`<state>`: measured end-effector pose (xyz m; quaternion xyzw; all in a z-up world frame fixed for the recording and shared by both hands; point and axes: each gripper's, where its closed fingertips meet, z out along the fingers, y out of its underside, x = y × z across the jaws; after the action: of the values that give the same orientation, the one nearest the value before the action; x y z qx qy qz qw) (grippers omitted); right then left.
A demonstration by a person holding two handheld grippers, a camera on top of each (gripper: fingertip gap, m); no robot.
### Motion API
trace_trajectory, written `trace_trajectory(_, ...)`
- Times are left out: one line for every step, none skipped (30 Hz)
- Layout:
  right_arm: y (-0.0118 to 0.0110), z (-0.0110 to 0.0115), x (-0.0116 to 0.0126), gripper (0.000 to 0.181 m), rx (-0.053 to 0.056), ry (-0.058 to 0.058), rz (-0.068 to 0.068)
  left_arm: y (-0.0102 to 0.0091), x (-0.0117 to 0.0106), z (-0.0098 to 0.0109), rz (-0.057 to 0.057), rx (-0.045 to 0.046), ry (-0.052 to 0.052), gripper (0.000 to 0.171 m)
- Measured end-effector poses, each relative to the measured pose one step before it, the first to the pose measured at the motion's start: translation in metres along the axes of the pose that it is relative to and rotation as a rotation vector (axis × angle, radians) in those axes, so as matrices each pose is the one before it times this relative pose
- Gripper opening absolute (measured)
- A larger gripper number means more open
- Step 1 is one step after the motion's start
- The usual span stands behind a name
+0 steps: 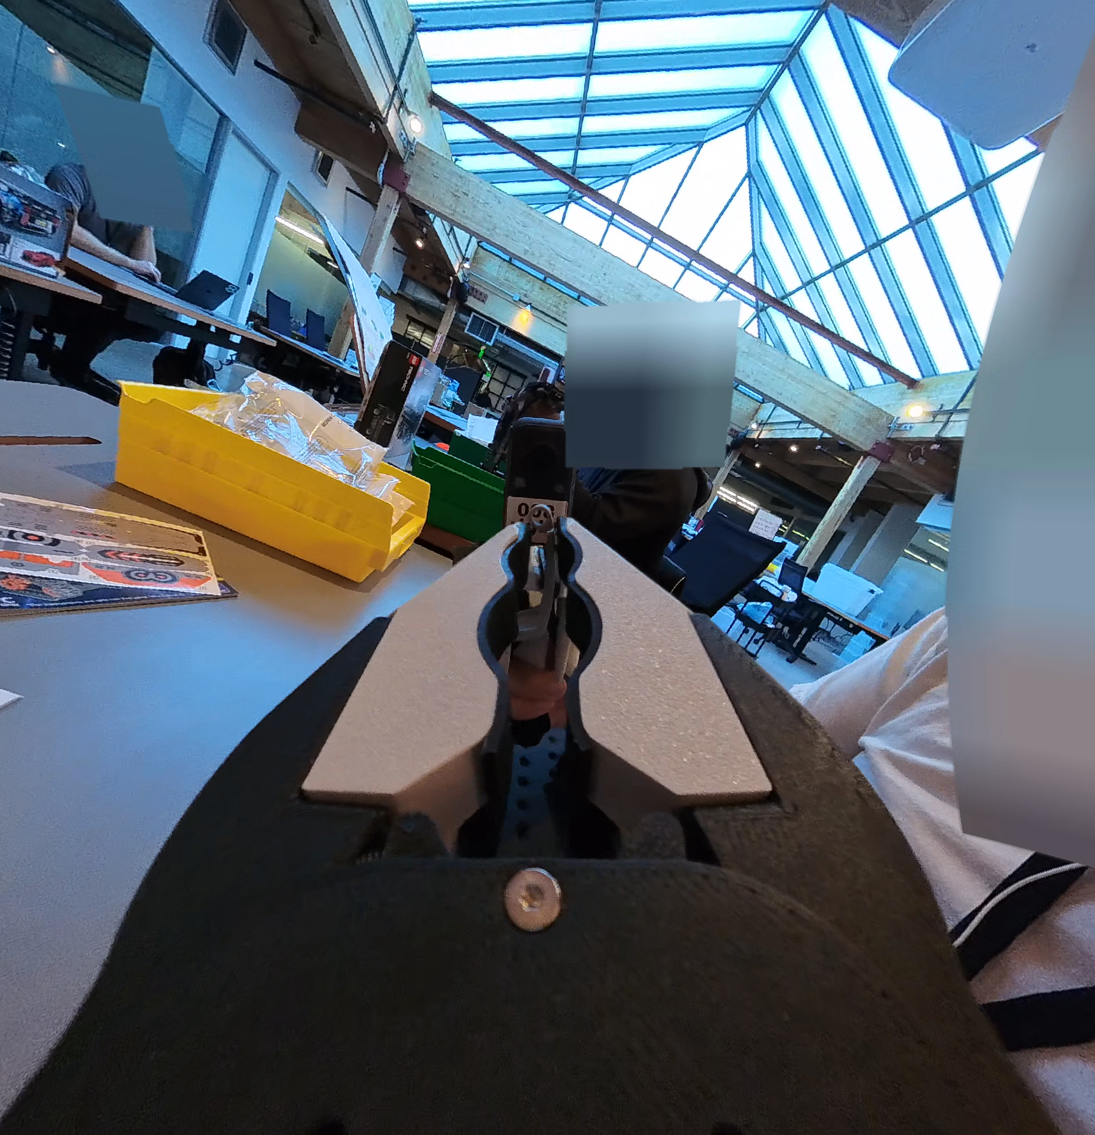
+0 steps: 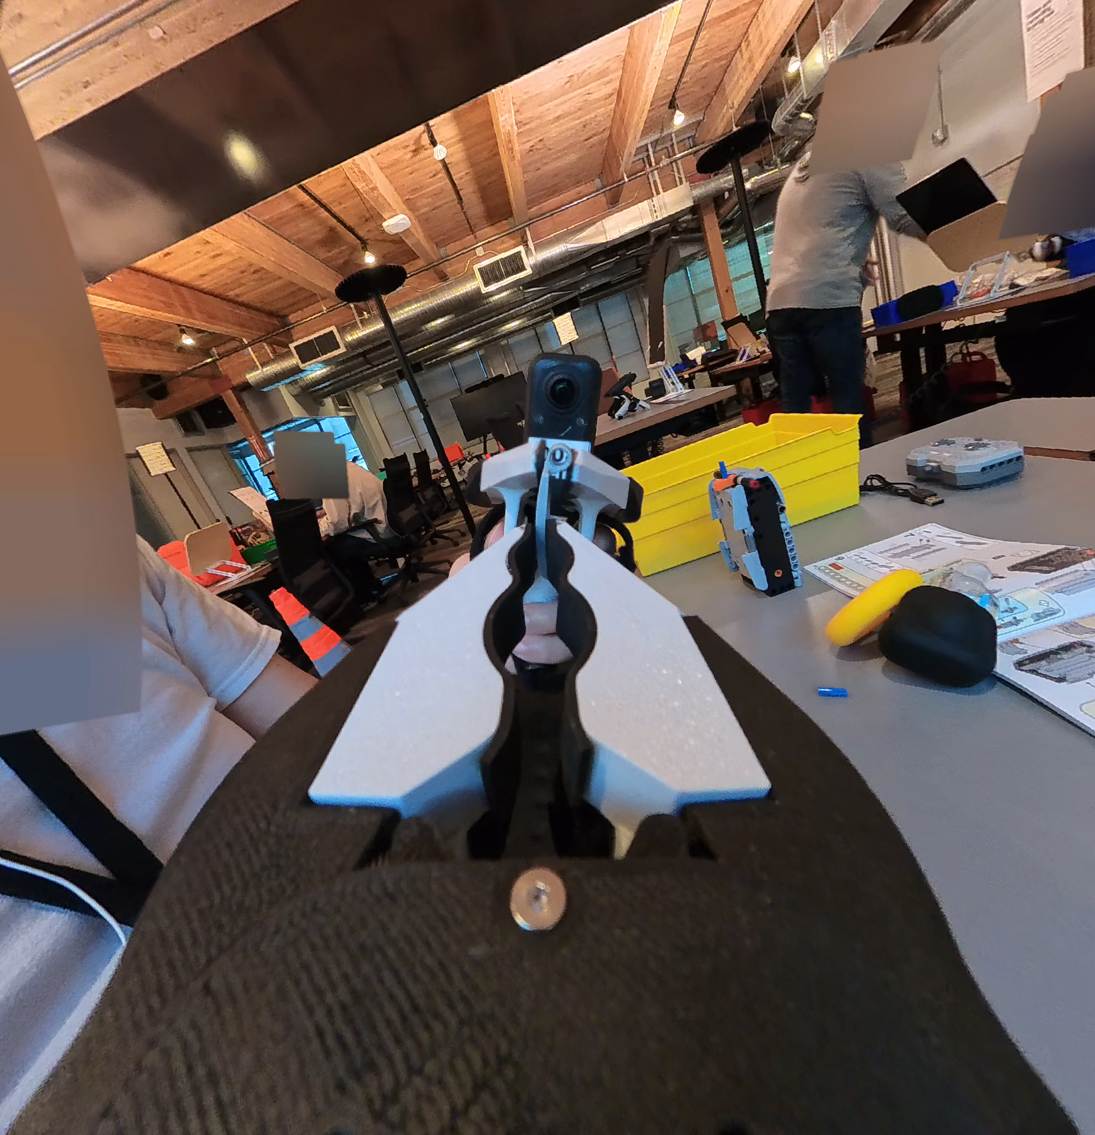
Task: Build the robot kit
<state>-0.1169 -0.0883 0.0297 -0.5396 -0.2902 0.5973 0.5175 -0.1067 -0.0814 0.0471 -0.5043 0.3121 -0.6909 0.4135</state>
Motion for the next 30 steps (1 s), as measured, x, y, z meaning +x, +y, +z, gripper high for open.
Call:
trace_trajectory(0.00076, -0.00001, 0.00048, 0.001, -0.0019, -0.0002, 0.0008, 0.00014, -0.00069, -0.00026, -0.0005, 0.0016, -0.0023, 0.006)
trace_trajectory(0.00085, 0.00011, 0.00071, 0.001, -0.0031, 0.0023, -0.0016, 0.00025, -0.0004, -0.00024, -0.0008, 0.0001, 0.0001, 0.006)
trace_trajectory(0.00044, 0.00008, 0.00034, 0.001, -0.0014, 0.0003, 0.001, -0.00005, -0.00054, -0.00022, -0.0028, 0.00226, -0.001, 0.007)
trace_trajectory(0.00069, 0.00026, 0.00013, 0.001, -0.0032, -0.0005, 0.0013, -0.00044, -0.00038, -0.00034, -0.0031, 0.00507, 0.0, 0.007)
trace_trajectory(0.00082, 0.00042, 0.0004, 0.001, -0.0037, 0.0004, -0.0011, -0.00046, -0.00026, -0.00024, -0.0021, 0.00419, 0.0008, 0.007)
trace_trajectory(0.00122, 0.00043, -0.00008, 0.001, -0.0062, -0.0025, -0.0005, 0.00025, -0.00073, -0.00032, 0.0007, -0.00008, -0.0032, 0.006)
trace_trajectory(0.00049, 0.00016, 0.0003, 0.001, -0.0011, 0.0006, -0.0007, 0.00029, -0.00086, -0.00015, 0.0022, -0.00124, -0.0038, 0.005)
trace_trajectory(0.00072, 0.00005, 0.0009, 0.001, -0.0035, 0.0026, -0.0014, 0.00046, -0.00081, -0.00026, -0.0004, -0.00279, -0.0041, 0.005)
trace_trajectory(0.00072, -0.00013, 0.00079, 0.001, -0.0034, 0.0013, -0.0003, 0.00051, -0.0005, -0.00002, 0.0001, -0.00263, -0.003, 0.005)
trace_trajectory(0.00029, -0.00023, 0.00034, 0.001, -0.0013, -0.0022, 0.0024, 0.00061, 0.00001, -0.00018, 0.0044, -0.00293, -0.0019, 0.005)
trace_trajectory(0.00082, 0.00007, 0.00022, 0.001, -0.0037, -0.003, 0.0035, 0.00081, 0.00016, -0.00028, 0.0071, -0.00554, -0.0016, 0.005)
trace_trajectory(0.00089, 0.00013, -0.0002, 0.001, -0.0037, -0.005, 0.0026, 0.0007, 0.00003, -0.00043, 0.0041, -0.00634, -0.0016, 0.005)
trace_trajectory(0.00068, 0.00012, 0.00054, 0.002, -0.0019, 0.0007, 0.001, 0.00035, -0.00066, -0.00072, 0.001, -0.00372, -0.0056, 0.005)
trace_trajectory(0.00031, -0.00036, 0.00127, 0.002, -0.002, 0.0065, -0.0043, -0.00036, -0.0008, -0.00101, 0.0032, 0.00327, -0.0061, 0.004)
trace_trajectory(0.00014, -0.0012, 0.00228, 0.011, -0.0059, 0.0127, -0.0096, -0.00144, -0.00181, -0.00215, 0.0, 0.0097, -0.0114, 0.004)
trace_trajectory(0.00118, -0.00273, 0.00392, 0.022, -0.0157, 0.0209, -0.0105, -0.00161, -0.00278, -0.00313, -0.0013, 0.01102, -0.0175, 0.004)
trace_trajectory(0.00442, -0.00516, 0.00759, 0.025, -0.0358, 0.0358, -0.0153, -0.00101, -0.00338, -0.0038, 0.0, 0.00548, -0.0202, 0.004)
trace_trajectory(0.00737, -0.00661, 0.01139, 0.023, -0.0484, 0.0532, -0.0223, 0.00026, -0.00349, -0.00399, -0.0004, -0.00295, -0.0205, 0.005)
trace_trajectory(0.01046, -0.00646, 0.01308, 0.02, -0.0604, 0.058, -0.0188, 0.00076, -0.00256, -0.00368, -0.0016, -0.00608, -0.0141, 0.005)
trace_trajectory(0.0158, -0.00473, 0.01481, 0.019, -0.0895, 0.0602, -0.0102, 0.00059, -0.00126, -0.00311, -0.0035, -0.00366, -0.0059, 0.005)
trace_trajectory(0.02113, -0.00237, 0.01576, 0.019, -0.1206, 0.0613, -0.0048, 0.00008, -0.00062, -0.0024, -0.005, 0.00079, -0.0019, 0.005)
trace_trajectory(0.02345, -0.00006, 0.01719, 0.018, -0.1337, 0.0739, 0.0118, 0.00017, -0.00097, -0.00174, -0.0074, -0.00018, -0.0039, 0.005)
trace_trajectory(0.02048, 0.00257, 0.01513, 0.017, -0.1168, 0.0668, 0.0221, 0.00066, -0.00075, -0.00093, -0.0052, -0.00331, -0.0026, 0.005)
trace_trajectory(0.01276, 0.00494, 0.00778, 0.017, -0.0686, 0.0313, 0.0315, 0.00085, -0.00028, -0.00039, -0.0001, -0.0046, -0.0004, 0.005)
trace_trajectory(0.00572, 0.00542, -0.00089, 0.017, -0.0281, -0.0128, 0.0379, 0.00077, -0.00046, -0.00025, 0.0029, -0.00468, -0.0031, 0.005)
trace_trajectory(0.00216, 0.00486, -0.00409, 0.017, -0.0097, -0.0258, 0.0301, 0.00044, -0.00055, -0.00048, 0.0027, -0.00174, -0.0048, 0.005)
trace_trajectory(0.00097, 0.00338, -0.00074, 0.017, -0.0061, 0.001, 0.0132, -0.0002, 0.00016, -0.00072, 0.0003, 0.00134, -0.0013, 0.005)
trace_trajectory(0.00149, 0.00197, 0.00272, 0.017, -0.0147, 0.0293, -0.0055, -0.0005, 0.0009, -0.00108, -0.0024, 0.00089, 0.0031, 0.005)
trace_trajectory(0.00158, 0.00131, 0.00109, 0.017, -0.017, 0.0226, -0.015, -0.00063, 0.00075, -0.0015, -0.0042, -0.00021, 0.002, 0.005)
trace_trajectory(0.0005, 0.00155, -0.00143, 0.017, -0.0107, 0.004, -0.0115, -0.00108, 0.0005, -0.00196, -0.0024, 0.00081, -0.0013, 0.005)
